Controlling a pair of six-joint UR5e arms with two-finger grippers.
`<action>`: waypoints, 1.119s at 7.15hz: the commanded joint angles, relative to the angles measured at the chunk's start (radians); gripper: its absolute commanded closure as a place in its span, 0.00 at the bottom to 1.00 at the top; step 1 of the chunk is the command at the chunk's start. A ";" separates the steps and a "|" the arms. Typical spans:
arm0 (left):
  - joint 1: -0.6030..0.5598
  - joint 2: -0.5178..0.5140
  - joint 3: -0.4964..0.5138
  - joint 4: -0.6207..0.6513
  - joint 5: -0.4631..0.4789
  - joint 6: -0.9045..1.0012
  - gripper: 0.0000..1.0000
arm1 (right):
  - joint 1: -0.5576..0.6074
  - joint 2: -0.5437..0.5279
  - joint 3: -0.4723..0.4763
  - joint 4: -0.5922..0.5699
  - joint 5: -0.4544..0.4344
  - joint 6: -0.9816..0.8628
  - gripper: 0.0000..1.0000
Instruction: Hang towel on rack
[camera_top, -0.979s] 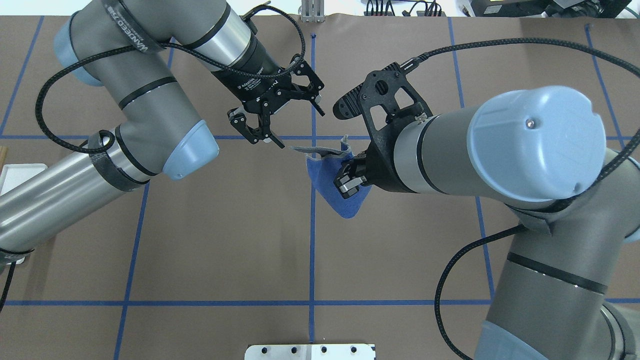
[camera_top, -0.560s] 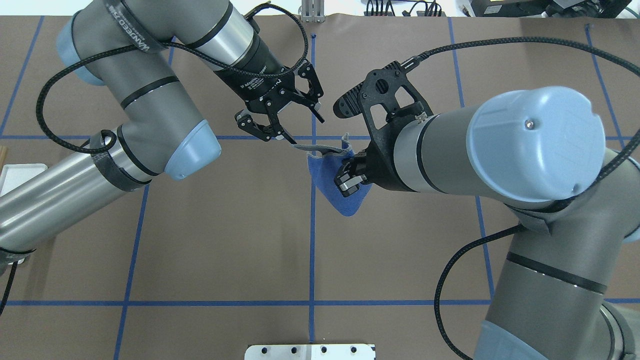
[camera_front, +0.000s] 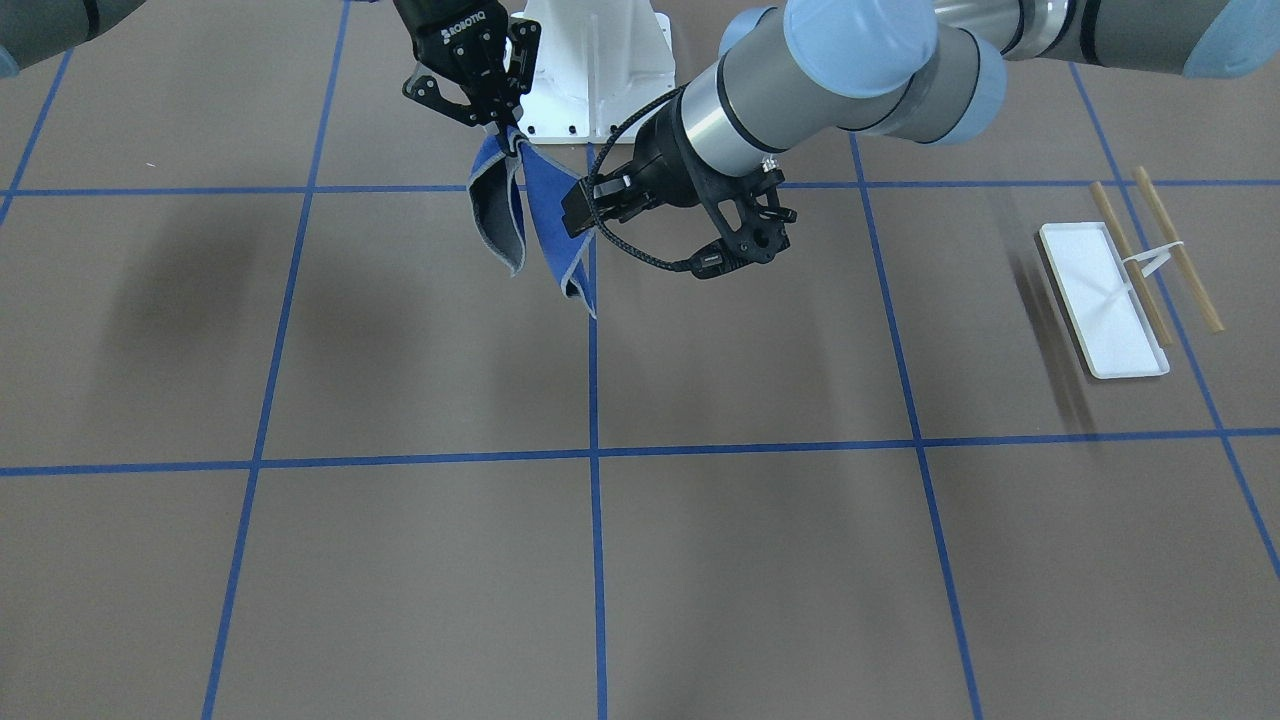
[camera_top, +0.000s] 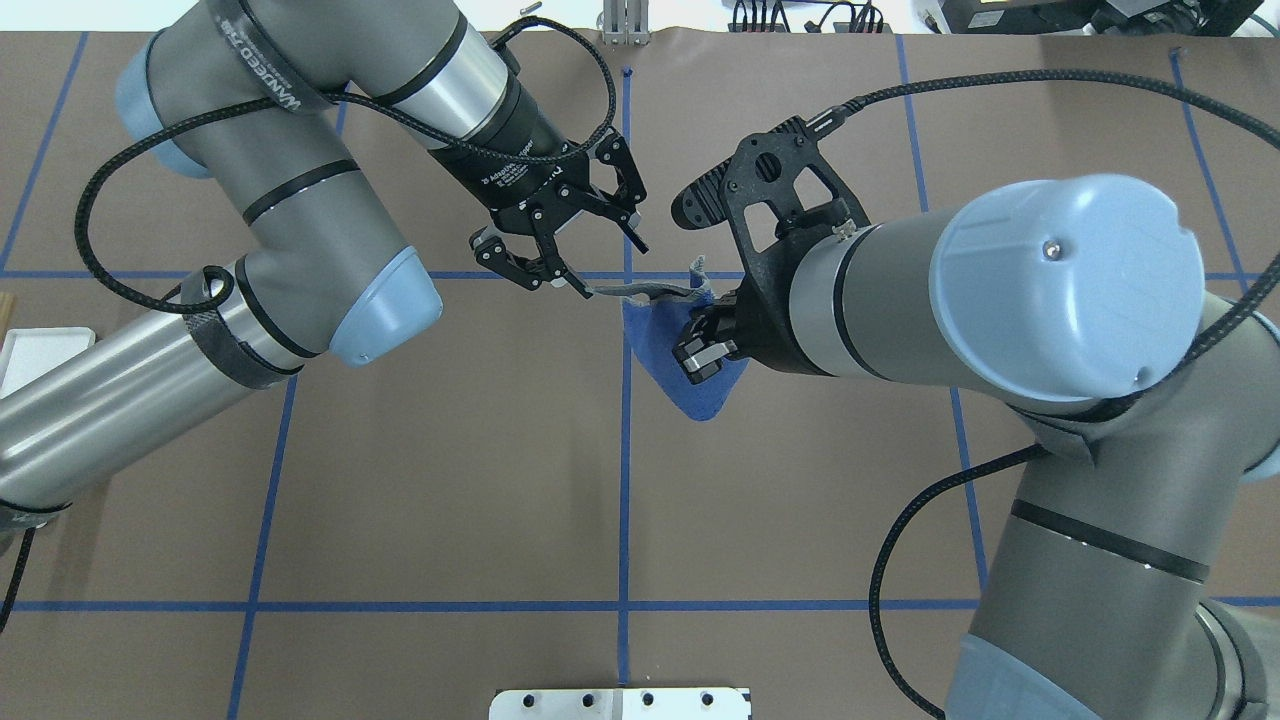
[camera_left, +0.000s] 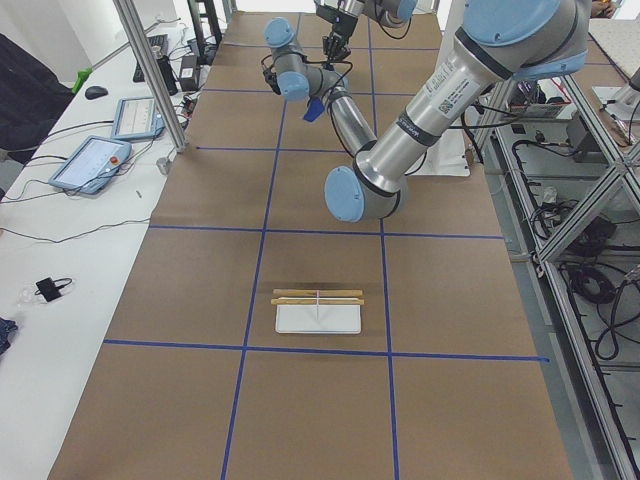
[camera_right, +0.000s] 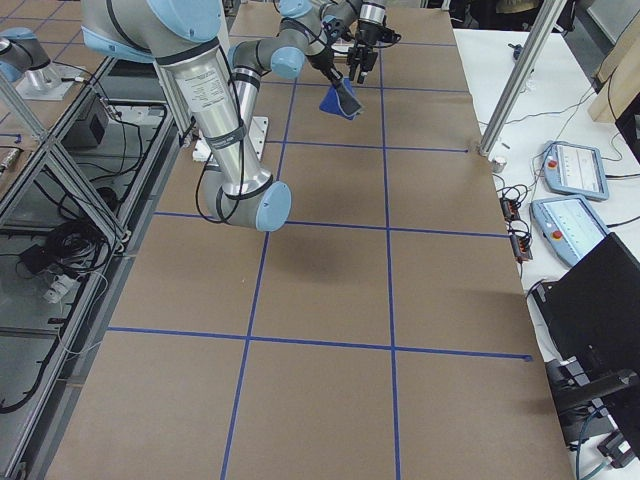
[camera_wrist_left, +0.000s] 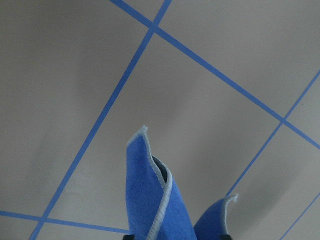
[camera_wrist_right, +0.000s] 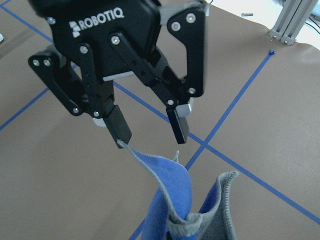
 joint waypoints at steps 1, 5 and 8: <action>0.009 -0.005 -0.004 -0.002 0.001 -0.042 0.36 | 0.014 0.000 -0.009 0.002 -0.006 0.000 1.00; 0.020 -0.007 -0.005 -0.002 0.001 -0.054 0.36 | 0.014 0.004 -0.032 0.024 -0.011 0.018 1.00; 0.009 -0.001 -0.004 -0.001 0.008 -0.039 0.36 | 0.029 -0.013 0.006 0.022 -0.005 0.014 1.00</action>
